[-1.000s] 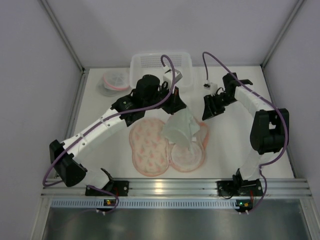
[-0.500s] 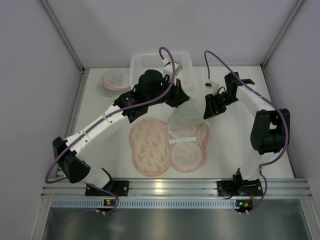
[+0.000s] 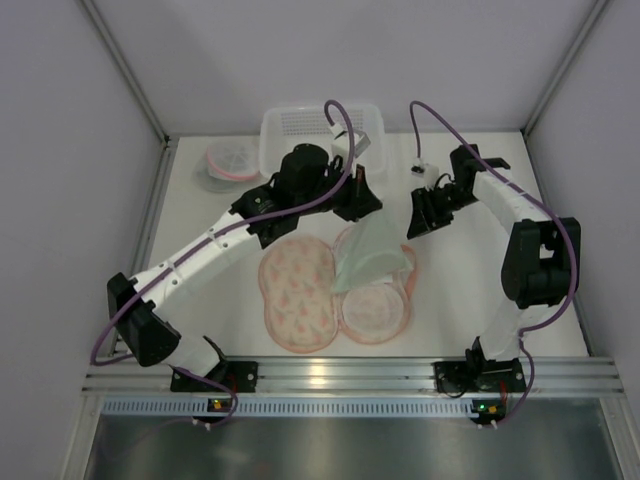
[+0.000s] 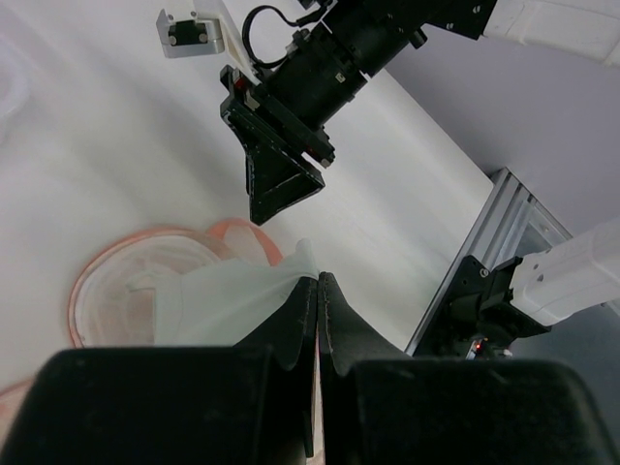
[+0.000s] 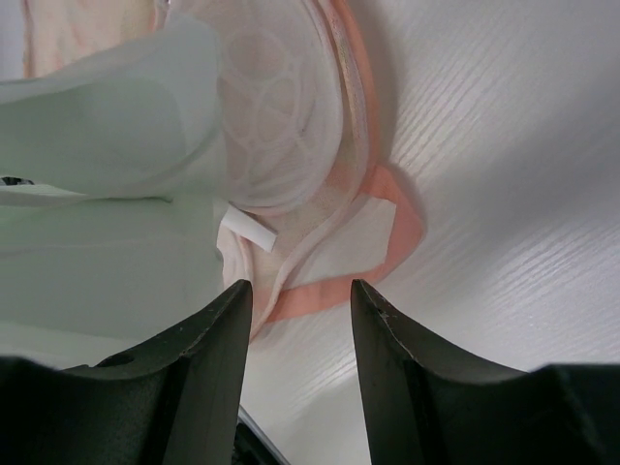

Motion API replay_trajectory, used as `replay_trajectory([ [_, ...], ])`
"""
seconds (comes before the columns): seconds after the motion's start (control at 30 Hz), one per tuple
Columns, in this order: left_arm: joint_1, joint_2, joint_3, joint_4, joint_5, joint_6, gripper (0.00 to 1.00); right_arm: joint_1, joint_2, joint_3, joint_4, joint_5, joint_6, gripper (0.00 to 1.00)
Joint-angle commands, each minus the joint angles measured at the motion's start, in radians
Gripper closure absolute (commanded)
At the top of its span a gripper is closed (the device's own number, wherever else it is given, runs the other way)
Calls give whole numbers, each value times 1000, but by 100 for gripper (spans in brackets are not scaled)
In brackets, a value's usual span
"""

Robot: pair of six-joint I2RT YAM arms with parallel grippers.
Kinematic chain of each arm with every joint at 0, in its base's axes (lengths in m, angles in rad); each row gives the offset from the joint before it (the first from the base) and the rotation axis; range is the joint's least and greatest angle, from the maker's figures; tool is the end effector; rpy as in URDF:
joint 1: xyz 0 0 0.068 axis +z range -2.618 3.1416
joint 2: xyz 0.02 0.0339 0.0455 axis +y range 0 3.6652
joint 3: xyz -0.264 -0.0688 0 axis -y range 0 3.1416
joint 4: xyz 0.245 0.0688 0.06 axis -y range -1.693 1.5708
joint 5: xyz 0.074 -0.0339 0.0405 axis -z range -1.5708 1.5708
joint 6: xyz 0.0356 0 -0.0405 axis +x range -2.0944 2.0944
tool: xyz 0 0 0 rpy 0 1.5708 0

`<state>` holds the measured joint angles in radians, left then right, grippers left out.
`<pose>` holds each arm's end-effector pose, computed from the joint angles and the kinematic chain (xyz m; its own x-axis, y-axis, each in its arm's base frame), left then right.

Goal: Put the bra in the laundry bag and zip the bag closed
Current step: Adjust the bra in the laundry bag.

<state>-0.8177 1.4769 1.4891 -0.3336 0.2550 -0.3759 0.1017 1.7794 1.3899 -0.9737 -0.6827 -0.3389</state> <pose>0.2276 -0.2559 0.4051 -0.5202 0.0355 -0.8533 0.7296 0.5378 -0.4224 0.3410 0.0574 0.2348 -0.8489 -0.3459 -0.3996 -0.5199 0.6825 0.5137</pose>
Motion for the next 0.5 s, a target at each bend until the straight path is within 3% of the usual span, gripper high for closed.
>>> replay_trajectory([
  [0.0,-6,-35,-13,61,26,-4,100,-10,-2,34,7,-29,-11,54],
  [0.47,-8,-72,-162,90,95,31,100,-10,-20,0,13,-29,-8,54],
])
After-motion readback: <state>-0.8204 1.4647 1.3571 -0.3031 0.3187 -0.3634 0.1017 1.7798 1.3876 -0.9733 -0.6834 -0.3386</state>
